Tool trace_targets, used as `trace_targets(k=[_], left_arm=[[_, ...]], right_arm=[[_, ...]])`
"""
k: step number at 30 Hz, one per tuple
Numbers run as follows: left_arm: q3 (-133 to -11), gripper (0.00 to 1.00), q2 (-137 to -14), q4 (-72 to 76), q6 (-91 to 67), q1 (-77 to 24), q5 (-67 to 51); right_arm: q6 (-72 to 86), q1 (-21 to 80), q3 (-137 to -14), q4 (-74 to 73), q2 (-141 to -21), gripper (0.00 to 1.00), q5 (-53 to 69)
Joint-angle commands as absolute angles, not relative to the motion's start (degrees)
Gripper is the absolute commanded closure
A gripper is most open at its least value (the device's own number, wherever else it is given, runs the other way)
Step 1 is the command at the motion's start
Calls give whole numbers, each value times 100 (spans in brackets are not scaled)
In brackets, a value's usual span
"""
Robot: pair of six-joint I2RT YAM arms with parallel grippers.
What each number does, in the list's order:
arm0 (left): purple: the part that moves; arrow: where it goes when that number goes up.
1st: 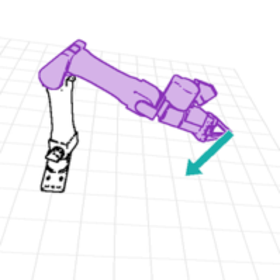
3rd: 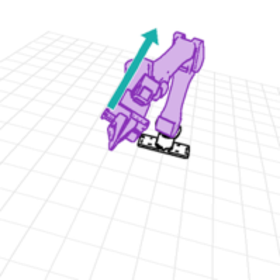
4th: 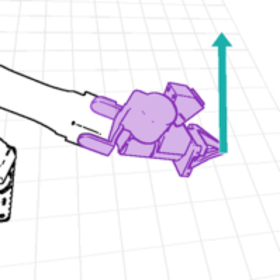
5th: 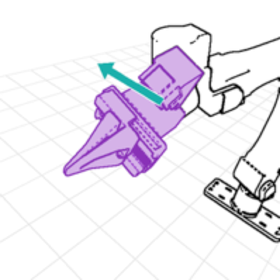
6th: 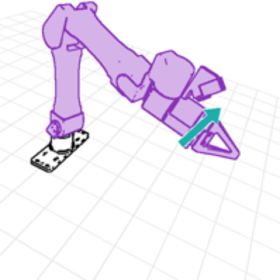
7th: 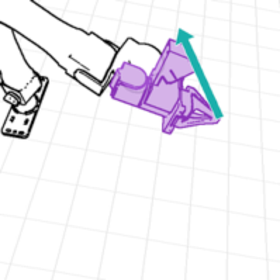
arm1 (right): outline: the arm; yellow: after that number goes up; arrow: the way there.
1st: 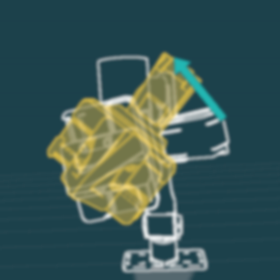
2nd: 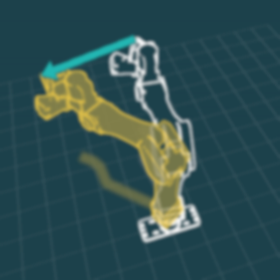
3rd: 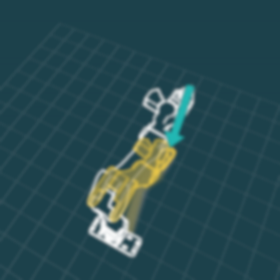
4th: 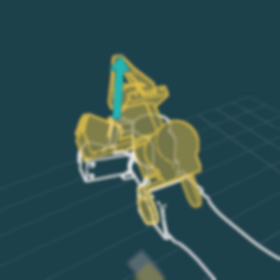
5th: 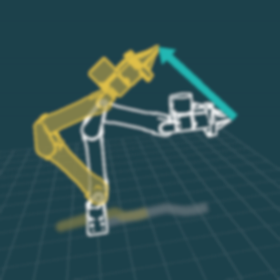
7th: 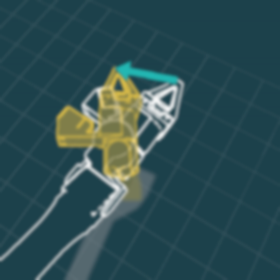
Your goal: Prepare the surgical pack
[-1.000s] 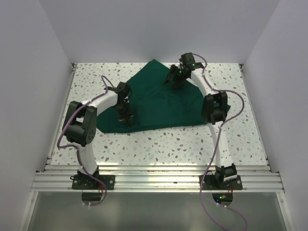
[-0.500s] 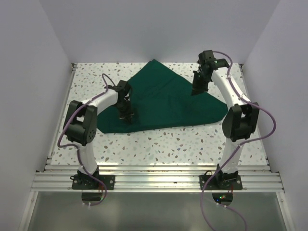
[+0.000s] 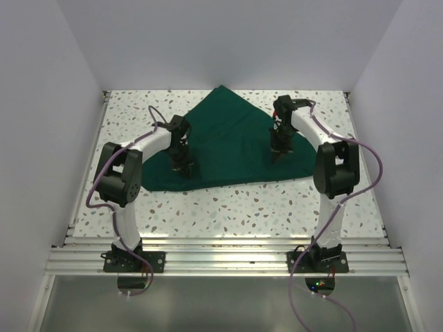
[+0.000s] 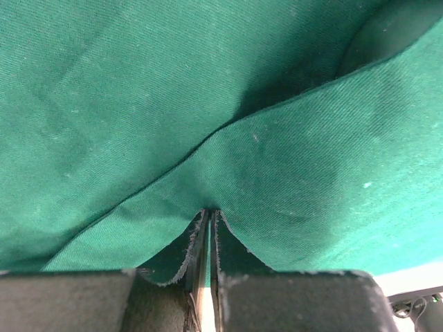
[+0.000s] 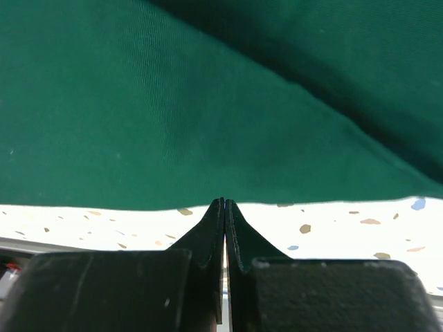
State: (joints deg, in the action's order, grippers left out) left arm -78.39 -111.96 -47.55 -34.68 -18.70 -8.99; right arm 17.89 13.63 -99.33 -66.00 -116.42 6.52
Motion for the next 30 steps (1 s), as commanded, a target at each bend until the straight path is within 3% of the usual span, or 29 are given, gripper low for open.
trace_targets(k=[1, 13, 19, 30], left_arm=[[-8051, 92, -11232, -4711, -3340, -1811, -940], [-8156, 92, -11470, -4667, -3375, -1811, -914], [-8112, 92, -11575, -4606, -3349, -1811, -800], [-8200, 91, -11347, -4667, -3226, -1775, -615]], right_arm=[[1687, 1502, -10239, -6732, -11926, 100, 984], [1758, 1573, -10274, -6225, -12849, 100, 783], [1784, 1556, -11012, -6353, -13315, 100, 378], [1881, 1372, -10190, -6742, -11603, 100, -360]])
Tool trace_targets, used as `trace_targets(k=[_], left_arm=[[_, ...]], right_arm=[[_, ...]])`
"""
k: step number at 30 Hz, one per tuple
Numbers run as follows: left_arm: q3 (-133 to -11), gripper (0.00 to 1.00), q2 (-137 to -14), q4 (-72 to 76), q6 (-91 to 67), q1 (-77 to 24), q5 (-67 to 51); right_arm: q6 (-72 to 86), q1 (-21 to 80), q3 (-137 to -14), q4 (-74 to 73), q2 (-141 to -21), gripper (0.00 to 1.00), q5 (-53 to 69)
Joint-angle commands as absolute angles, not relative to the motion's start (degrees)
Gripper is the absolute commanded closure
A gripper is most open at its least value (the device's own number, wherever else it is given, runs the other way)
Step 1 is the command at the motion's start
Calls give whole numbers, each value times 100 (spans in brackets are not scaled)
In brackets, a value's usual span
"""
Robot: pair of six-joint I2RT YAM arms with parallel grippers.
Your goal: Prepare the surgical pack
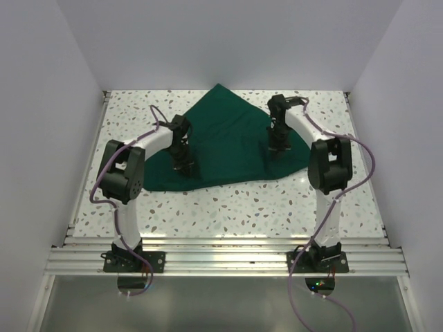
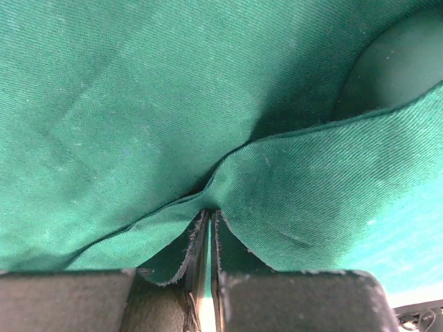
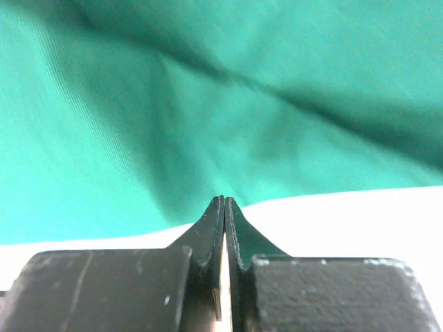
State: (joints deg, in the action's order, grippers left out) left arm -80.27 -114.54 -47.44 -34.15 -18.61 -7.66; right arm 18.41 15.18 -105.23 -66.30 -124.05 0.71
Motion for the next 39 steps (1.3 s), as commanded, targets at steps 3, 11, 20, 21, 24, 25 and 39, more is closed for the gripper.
trace_targets(k=[3, 11, 20, 21, 24, 25, 39], left_arm=[[-8147, 91, -11364, -4623, -3226, -1775, -703], [-8121, 91, -11382, -4641, -3155, -1775, -659], [-7963, 91, -11417, -4562, -3146, -1767, -642], [-7963, 91, -11417, -4570, -3138, -1767, -642], [-7998, 91, -11426, -4579, -3129, -1758, -624], [-7998, 91, -11417, -4579, -3129, -1758, -624], [-8172, 91, -11234, -4824, -3199, -1714, -449]], right_arm=[[1907, 1169, -9958, -6661, -11522, 100, -246], [1995, 704, -9369, -5758, -12110, 100, -175], [2144, 431, -9808, -5985, -11840, 100, -571], [2162, 431, -9817, -6072, -11795, 100, -571], [2144, 361, -9651, -6074, -11804, 100, -667], [2136, 326, -9529, -5978, -11804, 100, -694], [2057, -246, -9246, -5563, -12147, 100, -370]])
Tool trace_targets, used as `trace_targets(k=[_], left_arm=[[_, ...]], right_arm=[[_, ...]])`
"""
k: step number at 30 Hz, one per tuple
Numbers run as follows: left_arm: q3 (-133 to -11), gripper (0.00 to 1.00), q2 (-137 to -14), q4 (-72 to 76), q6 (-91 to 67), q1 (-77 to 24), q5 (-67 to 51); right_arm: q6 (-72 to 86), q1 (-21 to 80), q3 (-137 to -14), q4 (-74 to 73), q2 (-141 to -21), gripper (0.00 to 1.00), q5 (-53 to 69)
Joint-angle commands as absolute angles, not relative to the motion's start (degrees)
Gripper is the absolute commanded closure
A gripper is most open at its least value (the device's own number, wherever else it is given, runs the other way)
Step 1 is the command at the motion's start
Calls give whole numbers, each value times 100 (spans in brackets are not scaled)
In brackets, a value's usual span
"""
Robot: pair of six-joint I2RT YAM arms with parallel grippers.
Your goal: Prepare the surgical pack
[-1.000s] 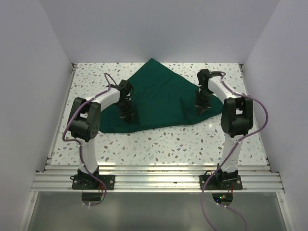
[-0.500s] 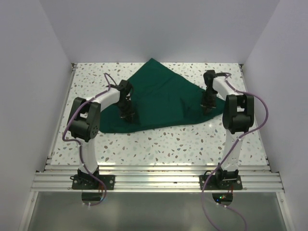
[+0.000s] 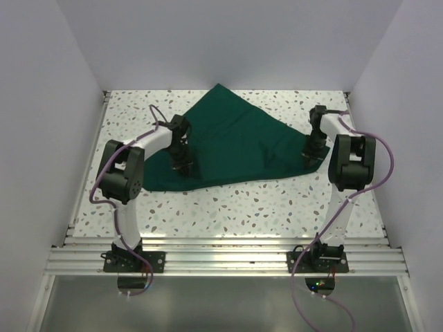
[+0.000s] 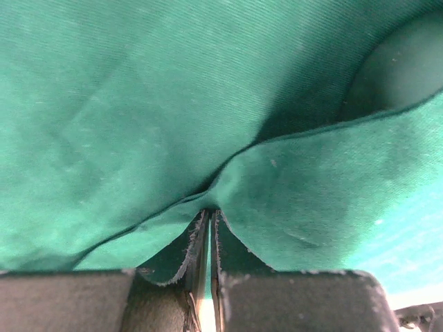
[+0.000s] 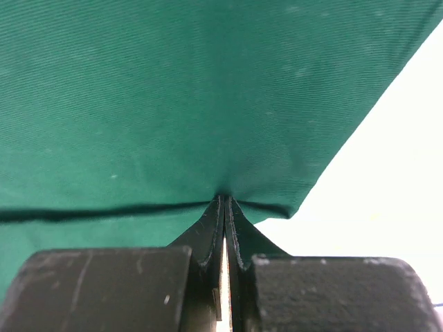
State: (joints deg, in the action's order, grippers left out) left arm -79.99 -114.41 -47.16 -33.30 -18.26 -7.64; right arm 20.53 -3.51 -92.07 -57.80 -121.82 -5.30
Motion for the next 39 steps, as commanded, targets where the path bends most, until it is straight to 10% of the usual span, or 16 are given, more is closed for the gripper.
trace_targets(k=[1, 15, 39], left_arm=[[-8252, 91, -11145, -4921, -3191, -1714, -292], [-6357, 93, -9071, -5064, -3718, -1696, -896], [-6531, 100, -9756, -4536, -3542, -1424, -800]], right_arm=[[2039, -229, -9272, -5563, -12120, 100, -291], [2048, -167, -9527, -5774, -11690, 100, 675], [2057, -70, -9079, -5616, -12024, 100, 712]])
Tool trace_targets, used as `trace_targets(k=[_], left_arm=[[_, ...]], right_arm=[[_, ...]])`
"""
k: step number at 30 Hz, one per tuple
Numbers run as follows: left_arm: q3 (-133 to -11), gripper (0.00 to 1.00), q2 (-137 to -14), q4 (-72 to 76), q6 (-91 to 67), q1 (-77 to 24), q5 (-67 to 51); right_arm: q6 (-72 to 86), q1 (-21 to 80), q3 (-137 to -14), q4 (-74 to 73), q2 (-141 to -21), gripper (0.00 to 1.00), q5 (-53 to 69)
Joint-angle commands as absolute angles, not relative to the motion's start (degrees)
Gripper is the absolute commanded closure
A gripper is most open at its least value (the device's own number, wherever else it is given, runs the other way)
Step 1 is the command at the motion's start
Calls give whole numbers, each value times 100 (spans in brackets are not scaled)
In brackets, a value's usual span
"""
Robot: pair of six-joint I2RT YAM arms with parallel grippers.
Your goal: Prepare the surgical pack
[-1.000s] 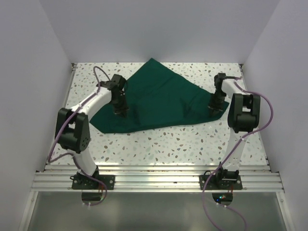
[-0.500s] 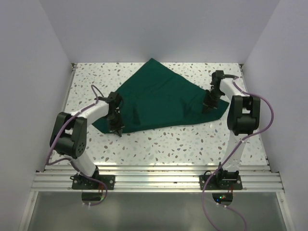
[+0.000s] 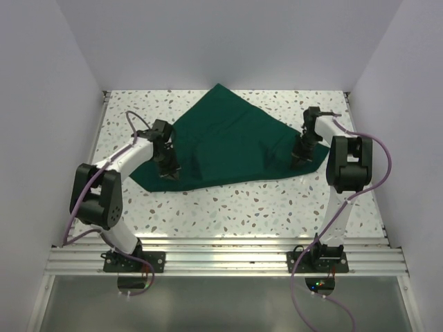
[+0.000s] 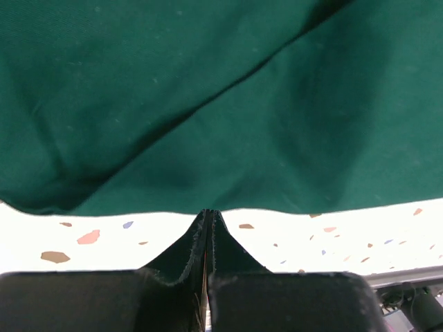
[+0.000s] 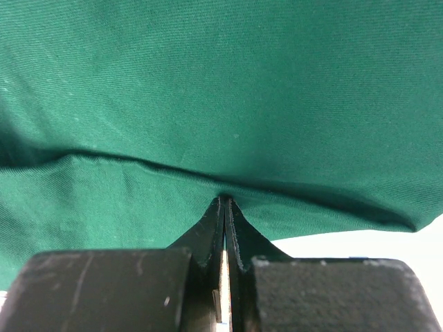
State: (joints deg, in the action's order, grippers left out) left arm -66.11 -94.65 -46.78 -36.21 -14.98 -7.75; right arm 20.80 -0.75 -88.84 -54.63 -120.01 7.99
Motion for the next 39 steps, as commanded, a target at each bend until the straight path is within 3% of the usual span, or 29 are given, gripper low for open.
trace_targets(k=[1, 12, 20, 26, 33, 39], left_arm=[[-6435, 100, -9773, -4396, -3533, -1406, -756], [-5722, 100, -10282, -3946, -3199, -1108, -343], [-6503, 100, -9466, -4701, -3173, -1072, -176], [-6460, 100, -9606, -4886, -3155, -1055, -105], [-6284, 100, -9457, -4896, -3164, -1046, -202], [-5801, 100, -10045, -4500, -3032, -958, -18]], right_arm=[[2048, -79, -9070, -5634, -11893, 100, 712], [1960, -79, -8903, -5581, -12058, 100, 606], [1986, -79, -9272, -5809, -11716, 100, 826], [2039, -79, -9281, -5801, -11848, 100, 1010], [1986, -79, -9369, -5827, -12014, 100, 766], [2021, -114, -9483, -5792, -12287, 100, 317]])
